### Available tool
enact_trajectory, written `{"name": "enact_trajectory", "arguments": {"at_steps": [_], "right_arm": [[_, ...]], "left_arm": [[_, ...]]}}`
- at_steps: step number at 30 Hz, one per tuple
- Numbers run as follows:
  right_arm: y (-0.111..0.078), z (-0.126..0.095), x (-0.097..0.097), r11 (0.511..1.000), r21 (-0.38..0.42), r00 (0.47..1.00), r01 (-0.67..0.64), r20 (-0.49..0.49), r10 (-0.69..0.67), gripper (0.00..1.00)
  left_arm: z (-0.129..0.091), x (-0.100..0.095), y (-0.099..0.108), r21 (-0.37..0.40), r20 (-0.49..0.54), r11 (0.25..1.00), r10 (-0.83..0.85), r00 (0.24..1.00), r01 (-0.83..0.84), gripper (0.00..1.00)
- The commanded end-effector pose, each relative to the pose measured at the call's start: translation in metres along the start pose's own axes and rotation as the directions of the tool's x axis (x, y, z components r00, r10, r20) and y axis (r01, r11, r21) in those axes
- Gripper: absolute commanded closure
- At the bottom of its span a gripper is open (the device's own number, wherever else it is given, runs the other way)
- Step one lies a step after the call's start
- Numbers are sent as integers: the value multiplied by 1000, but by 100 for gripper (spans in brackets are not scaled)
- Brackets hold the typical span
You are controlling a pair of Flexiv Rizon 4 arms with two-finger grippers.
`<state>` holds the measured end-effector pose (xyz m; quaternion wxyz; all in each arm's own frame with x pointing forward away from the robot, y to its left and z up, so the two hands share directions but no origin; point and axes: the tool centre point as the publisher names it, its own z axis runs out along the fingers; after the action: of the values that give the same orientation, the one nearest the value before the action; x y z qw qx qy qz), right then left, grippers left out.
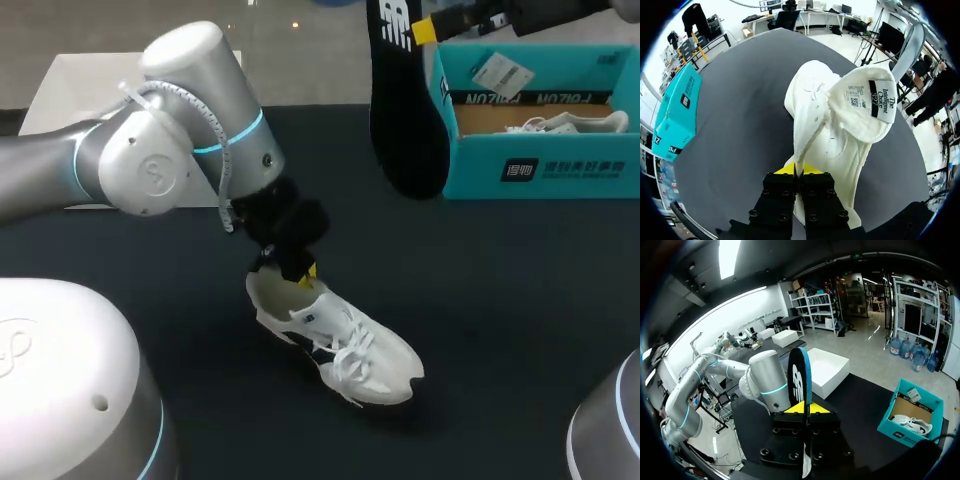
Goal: Take the shoe out of the shoebox, open the shoe tongue, remove and reinsert the insole, then place the shoe into the shoebox
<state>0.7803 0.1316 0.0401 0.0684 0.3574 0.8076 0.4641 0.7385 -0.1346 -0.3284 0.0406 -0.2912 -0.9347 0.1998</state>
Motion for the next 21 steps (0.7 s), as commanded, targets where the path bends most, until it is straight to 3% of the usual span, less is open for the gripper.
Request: {"name": "enact_trajectory", "arguments": {"at_steps": [1,10,21], "right_arm": [[1,2,0,1000,2,1000,-1,1,1,100],[1,2,0,1000,2,1000,-1,1,1,100],[1,2,0,1000,2,1000,-1,1,1,100]], "left_arm": [[-7,-8,-10,-83,-77,986,141,987,-148,100],[-16,-4,-25,-30,-171,905,413,894,-424,100],[-15,4,-23,1,-208,874,475,855,-486,100]]}}
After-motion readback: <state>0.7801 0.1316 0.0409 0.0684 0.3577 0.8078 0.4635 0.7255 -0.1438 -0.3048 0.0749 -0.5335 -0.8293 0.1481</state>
